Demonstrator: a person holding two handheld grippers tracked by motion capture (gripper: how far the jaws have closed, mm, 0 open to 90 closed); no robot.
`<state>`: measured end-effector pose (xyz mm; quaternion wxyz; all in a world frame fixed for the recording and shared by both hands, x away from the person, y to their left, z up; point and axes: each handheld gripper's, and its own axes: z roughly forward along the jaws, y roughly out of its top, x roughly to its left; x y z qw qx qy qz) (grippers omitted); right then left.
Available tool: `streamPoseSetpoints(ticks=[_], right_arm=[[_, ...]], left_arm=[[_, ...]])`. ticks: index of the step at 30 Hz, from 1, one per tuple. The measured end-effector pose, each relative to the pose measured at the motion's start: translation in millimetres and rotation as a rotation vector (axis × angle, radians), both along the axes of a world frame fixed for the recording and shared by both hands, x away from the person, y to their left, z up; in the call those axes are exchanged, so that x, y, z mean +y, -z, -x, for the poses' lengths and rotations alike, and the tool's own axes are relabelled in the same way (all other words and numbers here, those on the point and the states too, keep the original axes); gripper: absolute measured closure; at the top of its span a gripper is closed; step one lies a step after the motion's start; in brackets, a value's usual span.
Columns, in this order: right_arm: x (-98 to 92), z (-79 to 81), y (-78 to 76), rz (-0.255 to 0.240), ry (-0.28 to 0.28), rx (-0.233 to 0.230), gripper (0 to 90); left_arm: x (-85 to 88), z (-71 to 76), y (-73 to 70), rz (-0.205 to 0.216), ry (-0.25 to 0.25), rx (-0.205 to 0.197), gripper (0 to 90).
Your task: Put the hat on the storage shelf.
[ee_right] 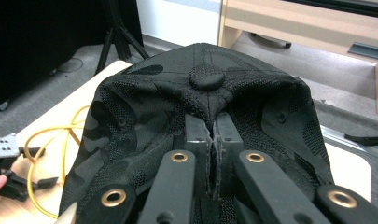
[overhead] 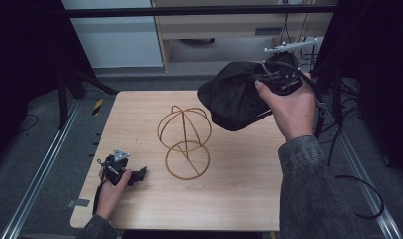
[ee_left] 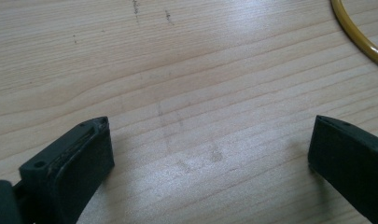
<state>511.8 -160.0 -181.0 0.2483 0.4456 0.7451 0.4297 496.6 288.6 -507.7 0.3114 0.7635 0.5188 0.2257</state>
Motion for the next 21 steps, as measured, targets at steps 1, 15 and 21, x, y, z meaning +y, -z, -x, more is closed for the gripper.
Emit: streamPoseSetpoints(ticks=[1, 15, 21], right_arm=[[1.2, 0.0, -0.4, -0.001, -0.004, -0.002, 87.6], [23.5, 7.0, -9.2, -0.045, -0.072, -0.033, 87.6], [32.0, 9.0, -12.0, -0.05, -0.093, -0.037, 87.5]], left_arm=[[0.0, -0.1, 0.2, 0.001, 0.0, -0.002, 0.0], [0.0, 0.0, 0.0, 0.0, 0.001, 0.0, 0.0], [0.0, 0.0, 0.1, 0.001, 0.001, 0.0, 0.0]])
